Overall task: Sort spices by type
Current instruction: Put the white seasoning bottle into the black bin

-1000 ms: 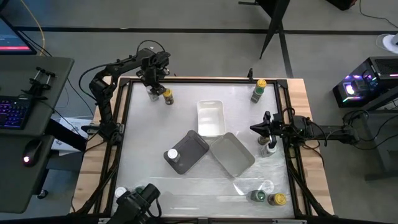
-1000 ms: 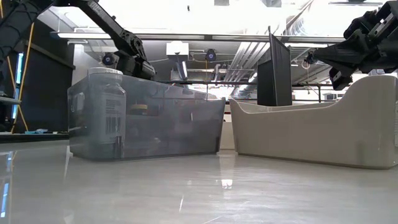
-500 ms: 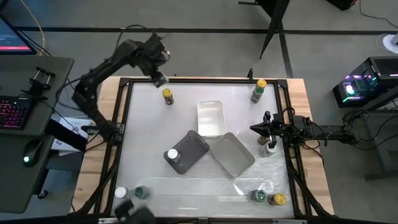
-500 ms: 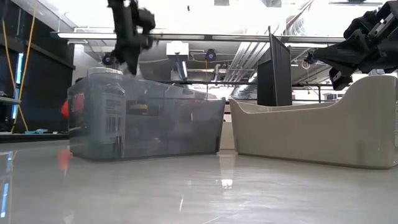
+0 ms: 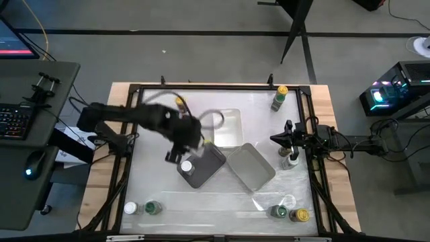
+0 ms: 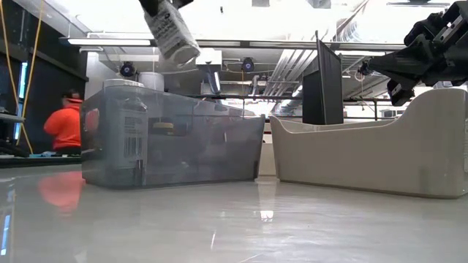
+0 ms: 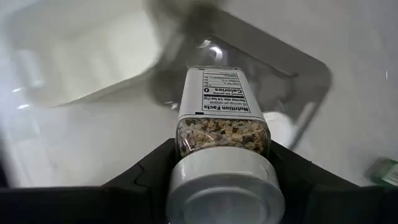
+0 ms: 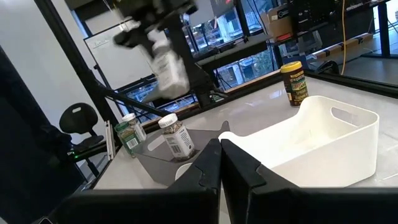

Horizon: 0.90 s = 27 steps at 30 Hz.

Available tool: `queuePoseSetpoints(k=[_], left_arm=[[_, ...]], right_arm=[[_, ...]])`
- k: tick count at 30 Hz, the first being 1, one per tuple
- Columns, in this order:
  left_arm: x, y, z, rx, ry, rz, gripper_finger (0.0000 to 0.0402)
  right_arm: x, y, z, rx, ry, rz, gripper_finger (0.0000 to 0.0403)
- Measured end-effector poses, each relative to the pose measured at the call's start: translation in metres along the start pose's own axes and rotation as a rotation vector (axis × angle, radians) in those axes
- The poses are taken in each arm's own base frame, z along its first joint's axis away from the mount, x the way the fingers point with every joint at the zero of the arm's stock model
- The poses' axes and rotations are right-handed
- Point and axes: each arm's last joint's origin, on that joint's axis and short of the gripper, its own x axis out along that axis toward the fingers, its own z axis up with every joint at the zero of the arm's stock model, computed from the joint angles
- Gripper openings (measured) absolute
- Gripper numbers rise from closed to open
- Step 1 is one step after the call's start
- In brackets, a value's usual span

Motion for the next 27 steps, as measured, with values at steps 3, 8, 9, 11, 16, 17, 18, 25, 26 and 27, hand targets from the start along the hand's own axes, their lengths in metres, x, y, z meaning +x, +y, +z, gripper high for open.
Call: queuePoseSetpoints(k=[3, 8, 9, 11, 16, 17, 18, 25, 26, 27], left_arm=[[0.018, -0.012, 0.012, 0.066, 0.020, -0.015, 0.0173], [0.047, -0.006, 0.022, 0.193, 0.091, -0.013, 0.0173], [0.054, -0.003, 0.023, 0.211, 0.109, -0.014, 0.0173], [0.066, 0.002, 0.024, 0.237, 0.143, -0.027, 0.0173], [0.093, 0.010, 0.024, 0.243, 0.237, -0.079, 0.0173], [0.097, 0.011, 0.023, 0.234, 0.264, -0.088, 0.0173], [0.102, 0.010, 0.023, 0.229, 0.288, -0.099, 0.0173], [0.113, 0.002, 0.027, 0.226, 0.301, -0.127, 0.0173], [0.114, 0.001, 0.028, 0.215, 0.288, -0.122, 0.0173], [0.114, 0.001, 0.029, 0.194, 0.280, -0.119, 0.0173]], right_arm=[[0.000, 0.000, 0.000, 0.000, 0.000, 0.000, 0.0001], [0.000, 0.000, 0.000, 0.000, 0.000, 0.000, 0.0001], [0.000, 0.000, 0.000, 0.000, 0.000, 0.000, 0.0001], [0.000, 0.000, 0.000, 0.000, 0.000, 0.000, 0.0001], [0.000, 0.000, 0.000, 0.000, 0.000, 0.000, 0.0001], [0.000, 0.000, 0.000, 0.000, 0.000, 0.000, 0.0001], [0.000, 0.000, 0.000, 0.000, 0.000, 0.000, 0.0001], [0.000, 0.000, 0.000, 0.000, 0.000, 0.000, 0.0001], [0.000, 0.000, 0.000, 0.000, 0.000, 0.000, 0.0001], [0.000, 0.000, 0.000, 0.000, 0.000, 0.000, 0.0001]])
